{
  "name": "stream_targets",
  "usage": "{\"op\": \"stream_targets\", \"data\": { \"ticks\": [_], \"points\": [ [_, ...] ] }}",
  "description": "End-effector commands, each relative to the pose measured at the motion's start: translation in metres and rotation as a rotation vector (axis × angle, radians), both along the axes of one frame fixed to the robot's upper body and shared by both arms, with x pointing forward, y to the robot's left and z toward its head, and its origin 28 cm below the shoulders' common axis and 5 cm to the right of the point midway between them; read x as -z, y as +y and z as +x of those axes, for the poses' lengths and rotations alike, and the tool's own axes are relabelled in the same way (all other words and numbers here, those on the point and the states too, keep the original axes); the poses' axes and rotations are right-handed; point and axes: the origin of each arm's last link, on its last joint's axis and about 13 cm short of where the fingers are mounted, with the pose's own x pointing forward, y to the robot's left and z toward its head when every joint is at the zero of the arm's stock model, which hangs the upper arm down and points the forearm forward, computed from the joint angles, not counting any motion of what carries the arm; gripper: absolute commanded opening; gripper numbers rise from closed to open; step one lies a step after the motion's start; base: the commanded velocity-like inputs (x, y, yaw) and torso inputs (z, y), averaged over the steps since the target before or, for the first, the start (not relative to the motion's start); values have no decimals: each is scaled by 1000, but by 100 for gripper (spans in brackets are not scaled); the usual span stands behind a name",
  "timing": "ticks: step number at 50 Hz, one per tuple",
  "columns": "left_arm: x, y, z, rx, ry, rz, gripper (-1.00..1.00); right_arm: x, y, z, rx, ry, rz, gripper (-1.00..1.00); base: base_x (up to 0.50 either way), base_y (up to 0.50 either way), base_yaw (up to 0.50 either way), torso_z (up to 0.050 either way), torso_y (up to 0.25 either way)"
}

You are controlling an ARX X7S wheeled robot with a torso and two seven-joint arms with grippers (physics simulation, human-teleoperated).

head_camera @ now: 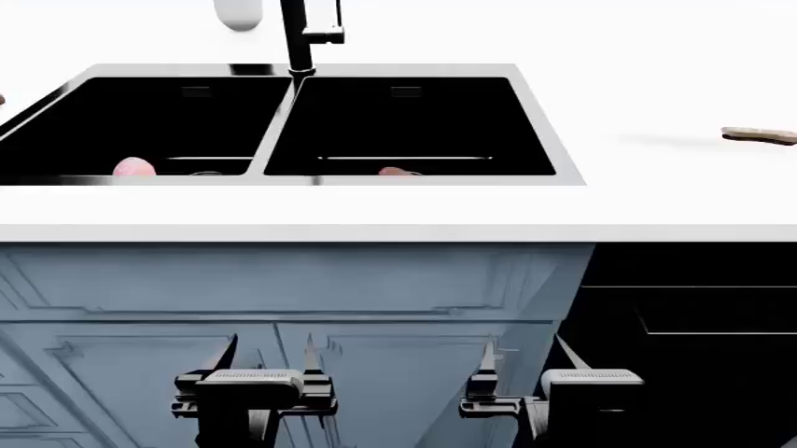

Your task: Pick the vegetables from the sink and place them on the cutting board.

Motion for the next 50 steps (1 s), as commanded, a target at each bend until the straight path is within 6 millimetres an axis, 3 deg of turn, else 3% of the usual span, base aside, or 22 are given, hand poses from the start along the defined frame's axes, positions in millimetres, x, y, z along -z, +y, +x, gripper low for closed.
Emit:
{"op": "stream_targets", "data": {
  "ticks": [1, 7, 10, 14, 19, 25, 37, 50],
  "points": [
    [-1, 1, -1, 6, -8, -12, 100, 0, 1, 0, -10, -5, 6, 100, 0, 0, 0, 0, 0],
    [1, 1, -4, 35, 5, 1, 100, -5, 2, -2, -36, -26, 31, 100, 0, 0, 0, 5, 0],
    [-15, 2, -4, 82, -46, -2, 100, -19, 2, -5, -43, -59, 46, 100, 0, 0, 0, 50, 0],
    [-64, 9, 2, 82, -161, -17, 100, -60, 1, -3, -71, -125, 67, 100, 0, 0, 0, 50, 0],
    [-125, 14, 11, 79, -300, -49, 100, -124, -2, -2, -75, -261, 66, 100, 0, 0, 0, 50, 0],
    [-170, 16, 9, 61, -428, -49, 100, -160, 1, -7, -90, -348, 60, 100, 0, 0, 0, 50, 0],
    [-168, 22, 7, 20, -455, 22, 100, -160, 2, -11, -111, -351, 43, 100, 0, 41, 0, 50, 0],
    [-169, 18, 6, 13, -447, 103, 100, -159, 3, -11, -122, -349, 19, 100, 6, 500, 0, 0, 0]
  ]
}}
